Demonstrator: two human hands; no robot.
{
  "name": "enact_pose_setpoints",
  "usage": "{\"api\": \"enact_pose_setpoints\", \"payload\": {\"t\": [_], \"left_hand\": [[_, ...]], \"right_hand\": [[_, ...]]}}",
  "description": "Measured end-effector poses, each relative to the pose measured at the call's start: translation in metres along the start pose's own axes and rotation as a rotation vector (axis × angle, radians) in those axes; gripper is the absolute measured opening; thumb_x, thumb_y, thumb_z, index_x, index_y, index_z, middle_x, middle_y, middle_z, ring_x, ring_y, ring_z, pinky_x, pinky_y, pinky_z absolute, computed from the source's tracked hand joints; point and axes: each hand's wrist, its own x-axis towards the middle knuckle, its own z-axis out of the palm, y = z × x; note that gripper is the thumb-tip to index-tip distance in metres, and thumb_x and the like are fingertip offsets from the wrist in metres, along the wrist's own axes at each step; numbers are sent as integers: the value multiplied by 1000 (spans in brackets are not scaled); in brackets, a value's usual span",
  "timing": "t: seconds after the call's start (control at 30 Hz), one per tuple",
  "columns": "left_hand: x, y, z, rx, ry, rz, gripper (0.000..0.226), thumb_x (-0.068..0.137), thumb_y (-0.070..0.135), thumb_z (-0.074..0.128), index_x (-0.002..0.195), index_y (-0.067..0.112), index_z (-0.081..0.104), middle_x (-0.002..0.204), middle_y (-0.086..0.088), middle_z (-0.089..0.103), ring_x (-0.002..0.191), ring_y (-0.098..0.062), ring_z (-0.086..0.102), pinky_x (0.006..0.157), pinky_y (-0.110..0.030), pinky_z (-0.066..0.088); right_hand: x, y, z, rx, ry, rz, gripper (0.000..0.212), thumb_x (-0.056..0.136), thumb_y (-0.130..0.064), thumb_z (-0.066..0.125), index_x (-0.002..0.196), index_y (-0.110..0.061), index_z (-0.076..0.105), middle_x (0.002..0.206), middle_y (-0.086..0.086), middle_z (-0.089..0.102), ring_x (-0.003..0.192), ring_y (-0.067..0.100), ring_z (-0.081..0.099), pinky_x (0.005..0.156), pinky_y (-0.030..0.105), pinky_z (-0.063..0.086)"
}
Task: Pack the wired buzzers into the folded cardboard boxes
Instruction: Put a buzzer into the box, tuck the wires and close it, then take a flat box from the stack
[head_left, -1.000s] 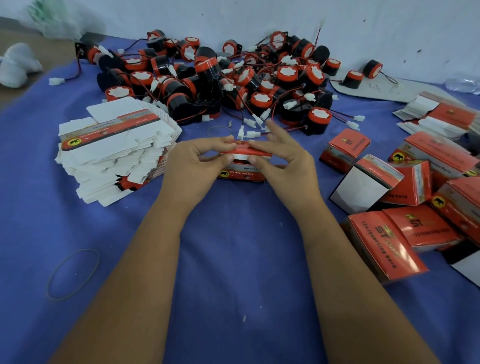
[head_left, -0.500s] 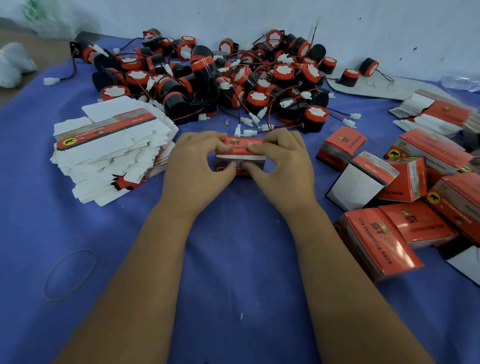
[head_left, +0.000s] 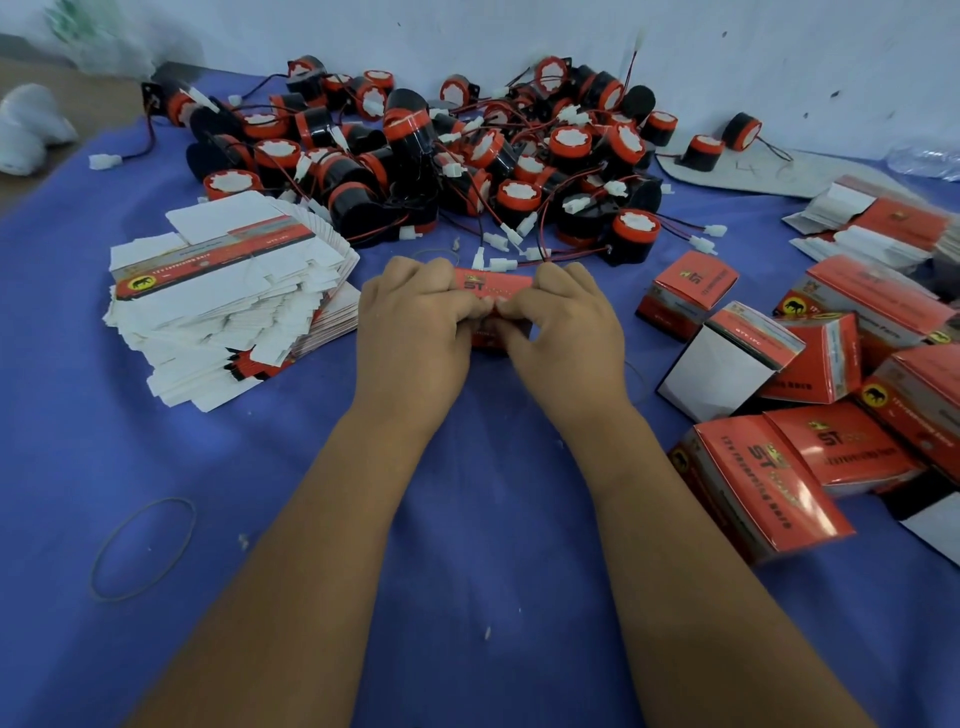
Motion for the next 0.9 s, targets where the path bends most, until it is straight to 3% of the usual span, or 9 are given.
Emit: {"api": "enact_pose_setpoints", "payload": {"t": [0.07,0.17,0.33,0.47,0.57,0.7,0.77,0.83,0.9], "left_hand": [[0,0,0,7,-6,-17,11,84,6,70,87,10,80,71,-8,57,80,-37,54,70,-35,31],[0,-2,1,-49,-38,-40,13,85,6,68,90,9,79,72,-8,61,78,-34,52,66,-38,39],[-4,-5,-1,-171,-72,-155,30,87,5,63,107,22,76,83,8,62,83,-19,52,72,-27,41],[-1,-4,-6,-757,-64,-464,49,93,-2,49,129,31,47,98,9,72,93,-7,67,86,-22,52],[-1,2,-4,-925,-116,-500,52,96,-3,44,132,34,40,114,2,70,96,-15,71,85,-31,57],[0,-1,1,-845,-141,-548,45,97,2,44,124,37,48,109,7,70,89,-11,71,81,-29,54],[1,-5,2,-820,-126,-601,38,97,3,44,120,32,55,104,6,70,86,-10,70,78,-27,51],[2,-7,3,-806,-117,-638,34,98,3,44,116,27,59,100,4,71,83,-8,69,75,-26,50],[2,-7,3,-792,-108,-657,32,97,3,45,110,28,61,98,4,72,80,-3,68,75,-27,51]], "right_hand": [[1,1,0,49,-59,33,11,79,-13,74,75,-3,71,75,6,50,75,29,51,58,39,42],[1,2,1,73,-63,51,14,80,-14,73,73,-2,69,76,7,50,76,29,51,60,43,44],[-1,-6,-1,3,4,-44,14,77,-18,71,74,-8,63,92,4,64,89,26,55,79,28,33],[-1,-9,1,-69,-3,-103,8,81,-16,66,86,-10,65,95,4,66,87,26,58,82,34,39],[1,-6,2,-347,-56,32,16,86,-16,59,99,-13,69,97,8,62,90,30,55,81,39,36],[3,-1,-5,-530,-25,307,6,82,-11,53,80,-8,57,96,12,52,89,29,45,76,38,24],[3,-2,-6,-419,31,216,6,81,-9,56,81,-4,60,99,14,54,89,31,48,76,37,31],[4,-8,0,-94,-66,122,20,86,-8,57,104,-3,65,117,14,55,106,30,49,85,33,39],[5,-16,10,250,-232,190,43,93,-12,57,135,-6,51,144,11,42,132,25,36,105,24,30]]}}
